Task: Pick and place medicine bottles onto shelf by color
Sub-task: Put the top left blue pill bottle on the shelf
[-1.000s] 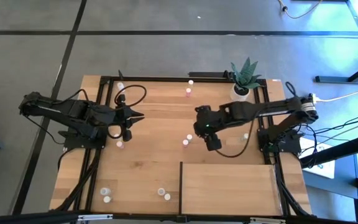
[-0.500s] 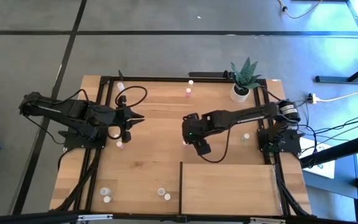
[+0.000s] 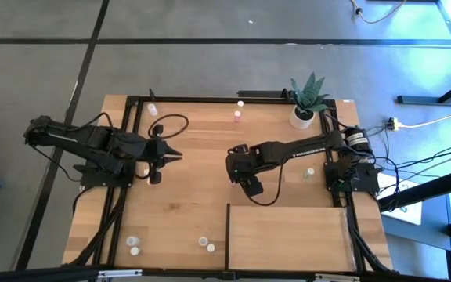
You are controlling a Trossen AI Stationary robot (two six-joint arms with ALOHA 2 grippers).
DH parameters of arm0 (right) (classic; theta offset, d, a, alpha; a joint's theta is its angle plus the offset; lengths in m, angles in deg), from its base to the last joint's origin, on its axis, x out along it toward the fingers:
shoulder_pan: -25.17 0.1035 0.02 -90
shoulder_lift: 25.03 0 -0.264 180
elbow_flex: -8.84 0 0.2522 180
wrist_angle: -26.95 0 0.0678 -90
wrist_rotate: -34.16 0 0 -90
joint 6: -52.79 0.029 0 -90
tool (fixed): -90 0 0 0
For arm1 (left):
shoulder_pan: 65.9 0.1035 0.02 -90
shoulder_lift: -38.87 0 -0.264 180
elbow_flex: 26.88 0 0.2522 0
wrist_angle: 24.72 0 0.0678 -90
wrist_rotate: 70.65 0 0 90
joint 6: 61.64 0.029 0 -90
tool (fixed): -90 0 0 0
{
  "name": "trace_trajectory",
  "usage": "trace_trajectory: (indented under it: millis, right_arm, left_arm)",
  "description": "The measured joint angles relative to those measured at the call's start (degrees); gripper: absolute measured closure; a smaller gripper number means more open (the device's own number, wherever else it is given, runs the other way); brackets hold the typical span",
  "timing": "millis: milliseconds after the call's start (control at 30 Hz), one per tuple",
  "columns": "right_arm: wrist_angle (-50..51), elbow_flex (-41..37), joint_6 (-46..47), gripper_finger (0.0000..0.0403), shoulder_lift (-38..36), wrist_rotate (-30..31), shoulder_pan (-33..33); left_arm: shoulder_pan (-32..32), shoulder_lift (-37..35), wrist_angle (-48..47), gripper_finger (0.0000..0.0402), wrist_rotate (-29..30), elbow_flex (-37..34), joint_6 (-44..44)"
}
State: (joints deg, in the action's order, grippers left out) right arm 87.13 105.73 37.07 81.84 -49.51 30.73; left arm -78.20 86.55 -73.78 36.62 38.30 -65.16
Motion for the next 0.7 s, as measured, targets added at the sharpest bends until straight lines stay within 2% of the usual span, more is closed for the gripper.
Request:
trace_trajectory:
  millis: [200, 700]
  right_arm:
    - [-0.64, 0.0, -0.01, 0.0171, 0.0, 0.06, -0.04]
    - [-1.44, 0.0, 0.17, 0.0171, 0.0, 0.06, -0.04]
  left_arm:
    - [0.02, 0.87, -2.78, 0.0354, -1.12, 0.0, -0.68]
    - [0.02, 0.95, -2.4, 0.0354, -1.08, 0.02, -0.78]
